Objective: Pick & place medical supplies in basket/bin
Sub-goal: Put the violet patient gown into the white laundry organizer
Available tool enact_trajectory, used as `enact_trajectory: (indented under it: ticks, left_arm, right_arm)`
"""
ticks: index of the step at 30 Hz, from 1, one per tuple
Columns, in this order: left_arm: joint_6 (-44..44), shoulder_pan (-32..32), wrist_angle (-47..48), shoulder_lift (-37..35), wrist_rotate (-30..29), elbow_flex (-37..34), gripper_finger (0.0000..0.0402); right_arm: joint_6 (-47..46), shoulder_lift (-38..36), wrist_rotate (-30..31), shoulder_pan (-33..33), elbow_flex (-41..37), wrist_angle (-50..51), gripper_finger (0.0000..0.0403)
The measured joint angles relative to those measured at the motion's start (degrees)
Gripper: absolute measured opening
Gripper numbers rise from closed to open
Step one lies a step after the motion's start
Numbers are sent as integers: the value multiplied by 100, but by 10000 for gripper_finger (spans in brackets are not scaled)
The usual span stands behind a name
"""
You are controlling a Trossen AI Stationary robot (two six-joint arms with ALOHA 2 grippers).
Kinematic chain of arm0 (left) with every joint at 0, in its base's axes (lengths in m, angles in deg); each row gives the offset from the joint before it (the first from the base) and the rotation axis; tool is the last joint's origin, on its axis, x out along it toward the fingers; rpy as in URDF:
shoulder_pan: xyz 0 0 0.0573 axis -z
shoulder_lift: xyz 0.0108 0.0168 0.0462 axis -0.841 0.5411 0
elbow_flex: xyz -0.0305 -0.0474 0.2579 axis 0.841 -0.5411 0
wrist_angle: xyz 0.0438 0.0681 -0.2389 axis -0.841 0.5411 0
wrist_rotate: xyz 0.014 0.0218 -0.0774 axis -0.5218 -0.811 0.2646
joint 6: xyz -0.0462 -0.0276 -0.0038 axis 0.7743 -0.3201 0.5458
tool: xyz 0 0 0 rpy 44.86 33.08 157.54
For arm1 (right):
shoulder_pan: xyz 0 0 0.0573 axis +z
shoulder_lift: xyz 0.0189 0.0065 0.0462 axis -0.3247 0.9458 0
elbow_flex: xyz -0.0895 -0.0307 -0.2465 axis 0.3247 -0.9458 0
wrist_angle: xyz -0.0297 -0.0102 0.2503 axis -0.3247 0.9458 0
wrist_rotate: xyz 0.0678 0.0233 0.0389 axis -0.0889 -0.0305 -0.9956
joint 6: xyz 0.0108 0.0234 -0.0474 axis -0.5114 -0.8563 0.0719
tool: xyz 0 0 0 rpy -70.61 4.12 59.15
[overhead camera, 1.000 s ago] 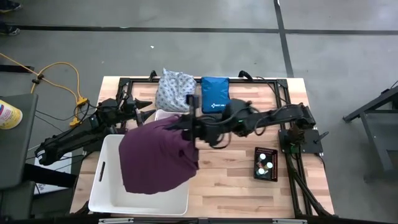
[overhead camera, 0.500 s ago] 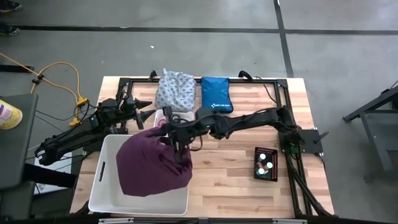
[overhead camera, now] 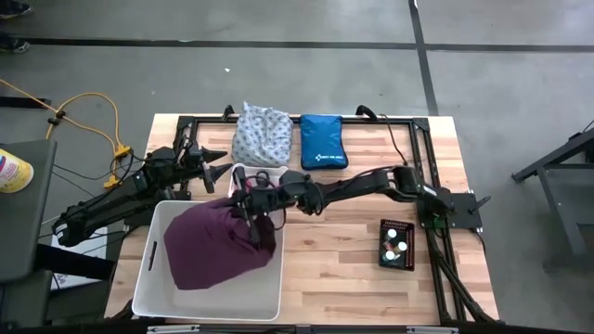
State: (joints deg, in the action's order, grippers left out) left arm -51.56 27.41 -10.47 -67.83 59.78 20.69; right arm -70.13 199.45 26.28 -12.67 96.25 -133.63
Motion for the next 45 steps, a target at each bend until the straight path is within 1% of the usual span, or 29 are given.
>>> enact_trajectory:
  ticks: [4, 10, 17, 25, 27, 31, 37, 40, 43, 45]
  left_arm:
    - [0, 1, 1, -1, 0, 0, 240]
    - [0, 1, 2, 0, 0, 0, 240]
    - [0, 1, 0, -2, 0, 0, 240]
    - [0, 1, 0, -1, 0, 0, 240]
    - [0, -1, 2, 0, 0, 0, 240]
    - [0, 1, 2, -1, 0, 0, 240]
    - [0, 0, 0, 0, 0, 0, 240]
    - [0, -1, 0, 0, 0, 0, 240]
    - [0, 0, 1, 0, 0, 0, 240]
    - [0, 1, 0, -2, 0, 0, 240]
  right_arm:
    - [-155, 55, 18, 5, 0, -33, 6]
    - [138, 51, -35, 12, 0, 51, 8]
    - [175, 49, -787, 14, 0, 159, 8]
    - [189, 44, -749, -41, 0, 349, 13]
    - [222, 40, -738, -68, 0, 454, 23]
    - [226, 40, -690, -81, 0, 680, 60]
    - [228, 18, -413, -75, 0, 1252, 113]
    - [269, -129, -408, -75, 1, 1897, 129]
    - [428, -365, -283, -75, 4, 2770, 137]
    - [638, -496, -231, -67, 6, 3167, 140]
